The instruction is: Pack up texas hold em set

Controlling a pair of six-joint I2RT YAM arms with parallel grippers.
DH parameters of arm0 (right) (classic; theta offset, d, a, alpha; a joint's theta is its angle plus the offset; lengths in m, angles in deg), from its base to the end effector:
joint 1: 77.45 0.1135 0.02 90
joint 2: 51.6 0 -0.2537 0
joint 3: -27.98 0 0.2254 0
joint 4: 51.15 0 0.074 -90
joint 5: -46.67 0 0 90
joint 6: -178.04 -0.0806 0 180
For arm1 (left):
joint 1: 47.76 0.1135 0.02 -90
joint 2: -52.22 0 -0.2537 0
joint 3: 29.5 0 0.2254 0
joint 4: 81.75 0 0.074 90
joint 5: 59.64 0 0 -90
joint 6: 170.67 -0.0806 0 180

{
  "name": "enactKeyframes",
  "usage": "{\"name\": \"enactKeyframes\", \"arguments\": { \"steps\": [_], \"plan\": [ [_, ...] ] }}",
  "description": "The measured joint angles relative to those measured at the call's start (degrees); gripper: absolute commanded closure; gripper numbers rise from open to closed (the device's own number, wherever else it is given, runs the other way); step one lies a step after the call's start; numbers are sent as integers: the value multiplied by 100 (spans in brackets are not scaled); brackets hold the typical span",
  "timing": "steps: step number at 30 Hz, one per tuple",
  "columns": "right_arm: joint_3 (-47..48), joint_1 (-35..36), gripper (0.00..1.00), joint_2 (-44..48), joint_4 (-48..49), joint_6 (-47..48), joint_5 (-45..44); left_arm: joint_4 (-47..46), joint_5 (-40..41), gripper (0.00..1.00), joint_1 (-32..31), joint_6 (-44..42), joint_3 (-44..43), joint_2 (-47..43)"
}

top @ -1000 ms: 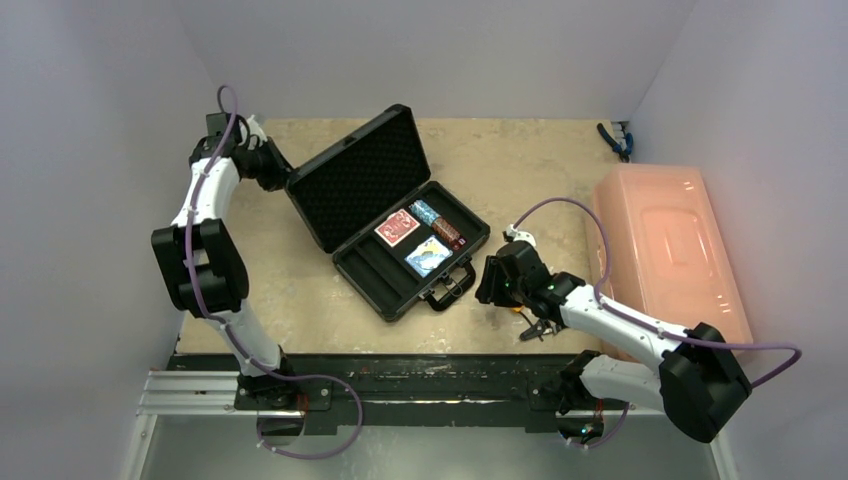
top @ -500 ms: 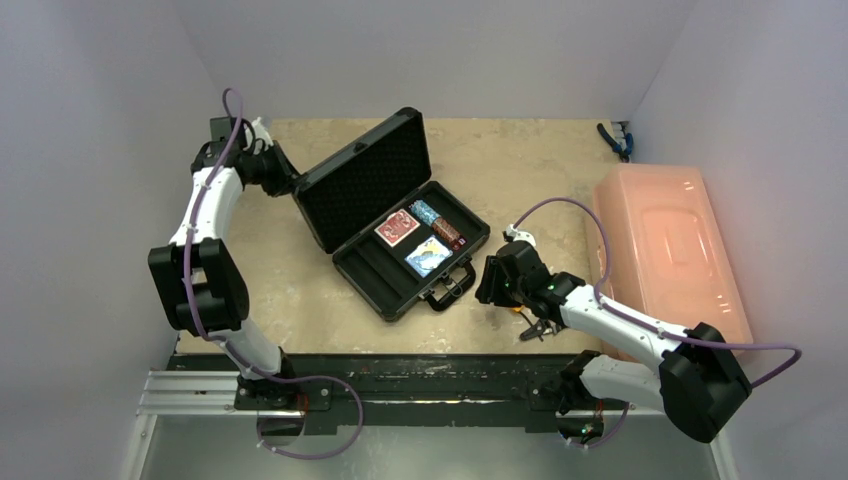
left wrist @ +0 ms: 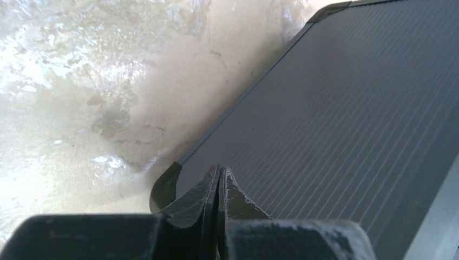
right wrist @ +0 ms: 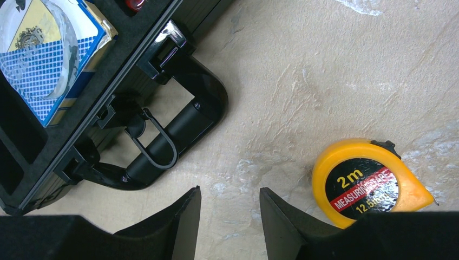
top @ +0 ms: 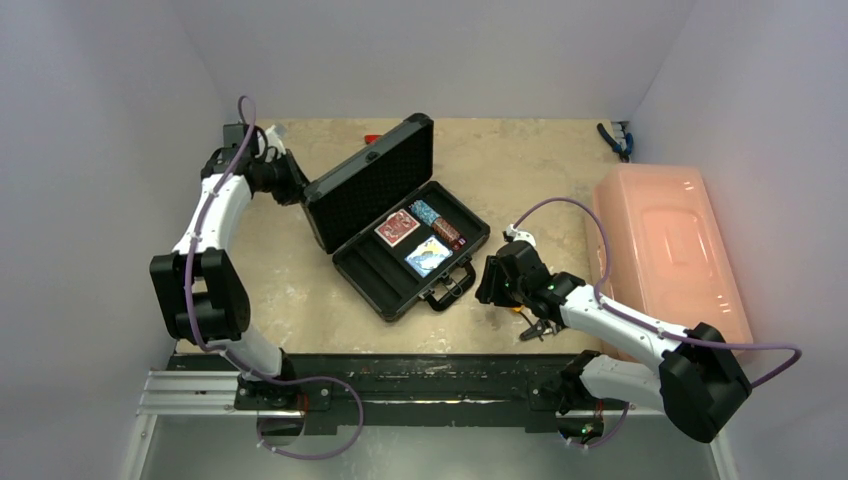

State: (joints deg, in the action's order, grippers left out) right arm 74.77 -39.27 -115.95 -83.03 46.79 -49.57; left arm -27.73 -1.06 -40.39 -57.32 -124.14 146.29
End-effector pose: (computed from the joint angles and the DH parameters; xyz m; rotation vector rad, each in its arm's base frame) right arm 0.1825 0.1324 0.1571 0.1167 2.4854 0.4831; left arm 0.3509 0.0030 0.2541 -0.4334 2.4445 -0.8020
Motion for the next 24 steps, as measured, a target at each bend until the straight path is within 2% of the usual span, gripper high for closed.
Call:
{"name": "enactKeyframes", "arguments": {
  "steps": [24],
  "plan": [
    [0, 0, 52, -2, 20, -15, -2, 455, 164, 100, -625, -201, 1043, -1021]
  ]
}}
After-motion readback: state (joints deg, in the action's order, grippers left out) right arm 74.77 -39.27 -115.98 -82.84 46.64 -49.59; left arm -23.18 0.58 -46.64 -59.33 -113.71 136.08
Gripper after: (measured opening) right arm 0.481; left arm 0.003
